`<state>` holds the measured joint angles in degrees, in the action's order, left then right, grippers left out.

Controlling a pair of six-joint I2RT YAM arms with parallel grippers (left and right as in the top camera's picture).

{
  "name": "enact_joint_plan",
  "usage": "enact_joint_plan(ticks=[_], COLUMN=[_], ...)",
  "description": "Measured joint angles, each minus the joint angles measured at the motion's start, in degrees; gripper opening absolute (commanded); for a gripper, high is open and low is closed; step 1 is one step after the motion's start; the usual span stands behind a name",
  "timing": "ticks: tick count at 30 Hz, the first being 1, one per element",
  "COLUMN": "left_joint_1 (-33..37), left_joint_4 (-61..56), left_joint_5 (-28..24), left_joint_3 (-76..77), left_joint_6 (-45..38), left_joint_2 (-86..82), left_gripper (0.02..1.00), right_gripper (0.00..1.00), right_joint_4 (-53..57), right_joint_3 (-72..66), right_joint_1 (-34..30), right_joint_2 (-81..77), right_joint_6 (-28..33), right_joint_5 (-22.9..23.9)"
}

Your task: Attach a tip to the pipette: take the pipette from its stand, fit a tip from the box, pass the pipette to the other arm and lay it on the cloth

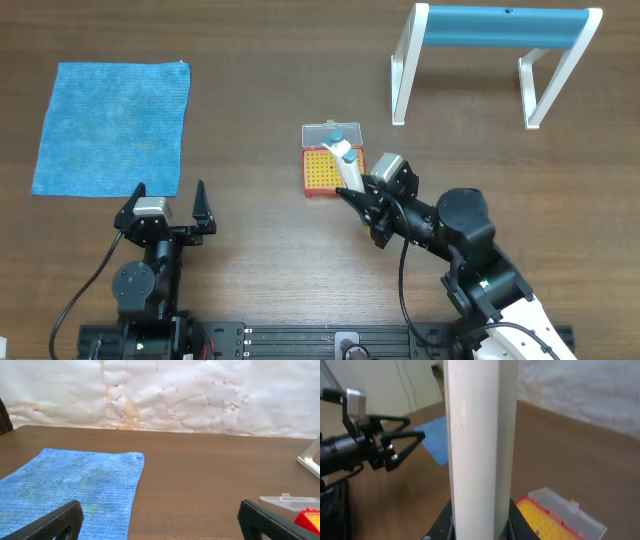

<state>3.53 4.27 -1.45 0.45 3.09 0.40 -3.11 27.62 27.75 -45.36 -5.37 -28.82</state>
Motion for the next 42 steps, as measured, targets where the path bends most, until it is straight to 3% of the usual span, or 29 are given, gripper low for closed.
enact_joint_plan(ticks=[6, 13, 16, 18, 23, 27, 29, 31, 33, 42], left_joint_1=[0.0, 0.0, 0.0, 0.02, 0.0, 0.0, 0.0, 0.0, 0.0, 0.0], left_joint_4=[0.0, 0.0, -0.07, -0.63, -1.66, -2.08, -2.1, -2.19, -3.19, -5.22], left_joint_5=[0.0, 0.0, -0.61, -4.42, -18.53, -23.32, -24.41, -25.49, -25.99, -25.86], left_joint_3=[0.0, 0.0, 0.0, 0.0, 0.0, 0.0, 0.0, 0.0, -0.02, -0.04], left_joint_6=[0.02, 0.0, 1.33, 7.19, 38.14, 52.39, 55.91, 58.95, 62.18, 73.09], left_joint_2=[0.0, 0.0, 0.0, 0.0, 0.0, 0.0, 0.0, 0.0, 0.0, 0.0], left_gripper=[0.998, 0.996, 0.996, 0.996, 0.998, 0.996, 0.897, 0.906, 0.996, 0.996], right_gripper=[0.082, 0.08, 0.08, 0.08, 0.084, 0.08, 0.082, 0.08, 0.082, 0.08], right_joint_4=[9.33, 1.95, 1.81, 1.79, 1.79, 1.79, 1.81, 1.81, 1.79, 1.81], right_joint_3=[0.0, 0.0, 0.0, 0.0, 0.0, 0.0, 0.0, 0.0, 0.0, 0.0], right_joint_1=[0.0, 0.0, 0.0, 0.0, 0.0, 0.0, 0.0, 0.0, 0.0, 0.0], right_joint_2=[0.0, 0.0, 0.0, 0.0, 0.0, 0.0, 0.0, 0.0, 0.0, 0.0], right_joint_6=[-5.86, -20.63, -24.96, -26.93, -30.58, -33.2, -34.69, -35.98, -36.63, -37.48], right_joint_5=[5.64, 17.73, 19.65, 20.15, 20.85, 21.11, 21.24, 21.27, 21.27, 21.27])
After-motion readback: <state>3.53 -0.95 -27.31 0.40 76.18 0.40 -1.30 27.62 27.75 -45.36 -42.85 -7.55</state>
